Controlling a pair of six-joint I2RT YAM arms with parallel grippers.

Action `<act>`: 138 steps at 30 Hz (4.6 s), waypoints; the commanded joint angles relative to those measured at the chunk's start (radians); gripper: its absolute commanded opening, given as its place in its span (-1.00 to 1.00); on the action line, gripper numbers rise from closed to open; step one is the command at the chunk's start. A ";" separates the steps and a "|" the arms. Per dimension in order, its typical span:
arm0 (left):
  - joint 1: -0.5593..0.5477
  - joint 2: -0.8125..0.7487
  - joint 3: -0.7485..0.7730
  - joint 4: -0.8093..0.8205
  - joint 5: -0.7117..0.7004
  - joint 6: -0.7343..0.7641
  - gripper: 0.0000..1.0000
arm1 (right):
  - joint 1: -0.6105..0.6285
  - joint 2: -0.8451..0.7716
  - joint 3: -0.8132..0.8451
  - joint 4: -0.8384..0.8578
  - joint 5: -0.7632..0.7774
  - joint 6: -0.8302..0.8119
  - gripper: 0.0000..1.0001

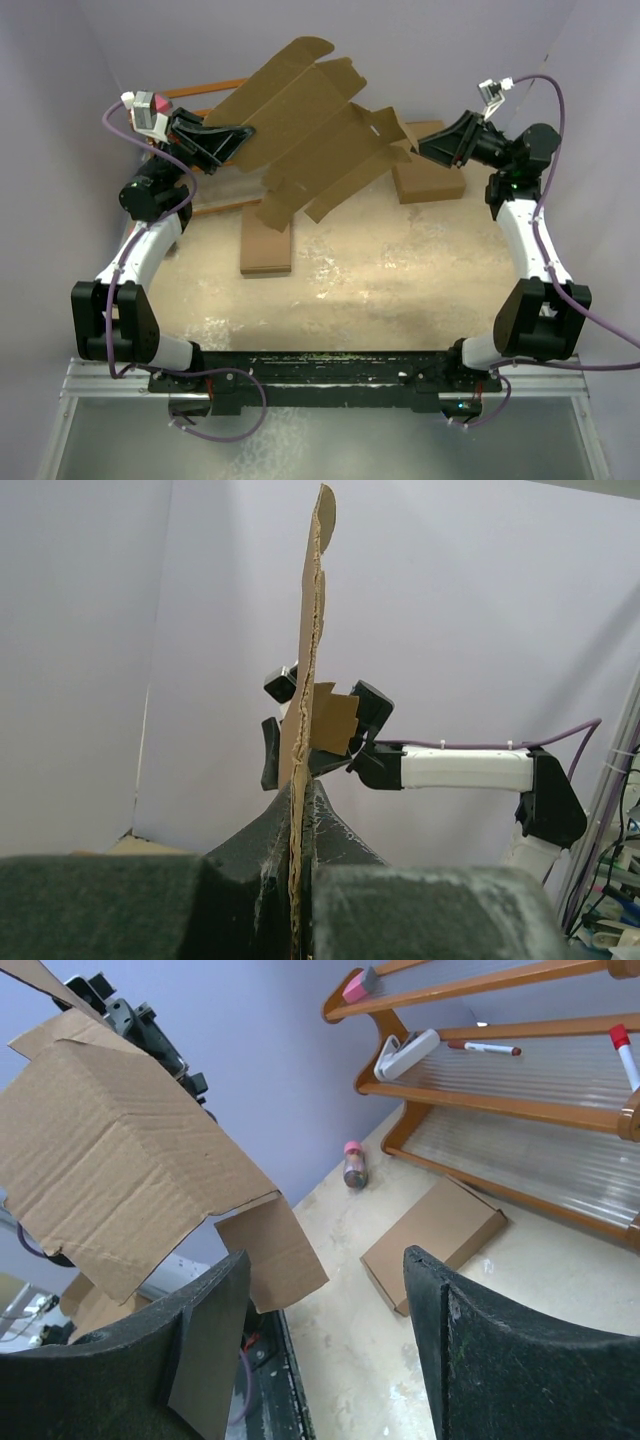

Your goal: Fold the paper box

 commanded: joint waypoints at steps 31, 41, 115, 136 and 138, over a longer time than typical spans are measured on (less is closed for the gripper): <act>0.002 -0.031 0.045 0.127 -0.044 -0.043 -0.92 | 0.124 -0.008 -0.039 0.101 0.004 -0.003 0.25; -0.001 -0.034 0.039 0.128 -0.095 -0.049 -0.92 | 0.146 -0.020 -0.068 0.207 0.006 0.082 0.17; -0.258 0.090 -0.347 -0.775 -0.146 0.396 -0.92 | 0.425 -0.252 -0.272 -1.125 0.360 -2.367 0.69; -0.378 -0.024 -0.267 -0.946 -0.362 -0.195 -0.92 | 0.639 -0.240 -0.132 -1.202 0.688 -2.441 0.73; -0.379 -0.037 -0.272 -0.962 -0.378 -0.211 -0.92 | 0.650 -0.249 -0.152 -1.156 0.722 -2.409 0.61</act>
